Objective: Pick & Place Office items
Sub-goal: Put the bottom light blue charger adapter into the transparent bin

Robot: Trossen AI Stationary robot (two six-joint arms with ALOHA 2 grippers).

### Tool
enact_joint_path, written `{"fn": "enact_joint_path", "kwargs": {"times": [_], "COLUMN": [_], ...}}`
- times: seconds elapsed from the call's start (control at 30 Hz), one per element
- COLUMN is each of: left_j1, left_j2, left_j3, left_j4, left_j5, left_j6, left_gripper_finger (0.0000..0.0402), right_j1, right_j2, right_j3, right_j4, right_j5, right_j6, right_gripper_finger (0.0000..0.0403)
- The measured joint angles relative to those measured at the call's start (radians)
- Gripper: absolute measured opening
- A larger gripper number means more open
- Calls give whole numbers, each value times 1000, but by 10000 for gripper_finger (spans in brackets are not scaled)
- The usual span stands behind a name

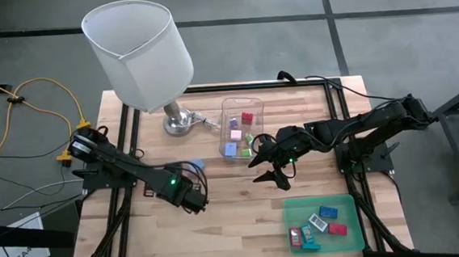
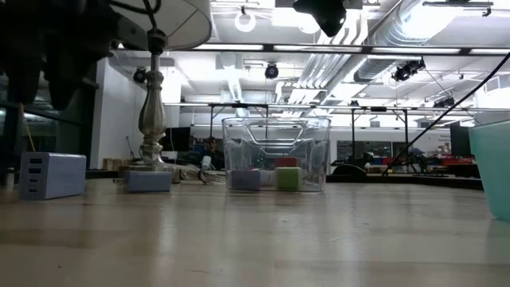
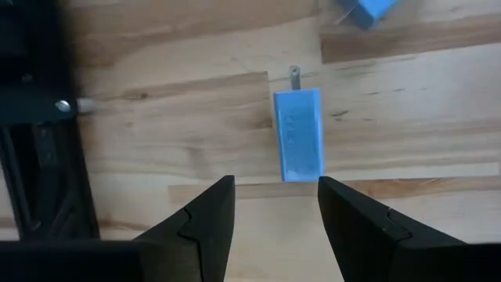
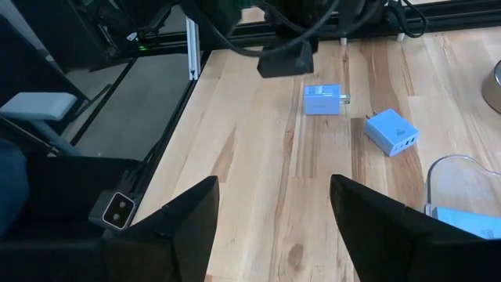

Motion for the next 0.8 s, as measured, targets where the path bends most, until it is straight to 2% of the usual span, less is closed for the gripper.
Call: {"fn": "enact_joint_path", "kwargs": {"times": [0.27, 0.8], "left_j1": [31, 32], "left_j2": [0, 0], "left_j3": [-97, -197], "left_j4": [162, 281], "left_j5": [40, 62], "left_j6": [38, 34], "left_gripper_finger": [175, 175], "right_j1": [0, 0], "right_j2": [0, 0], "right_j3": [0, 0], "right_j4": [1, 1], "right_j5": [0, 0], "right_j6": [0, 0], "right_gripper_finger": [232, 232]}}
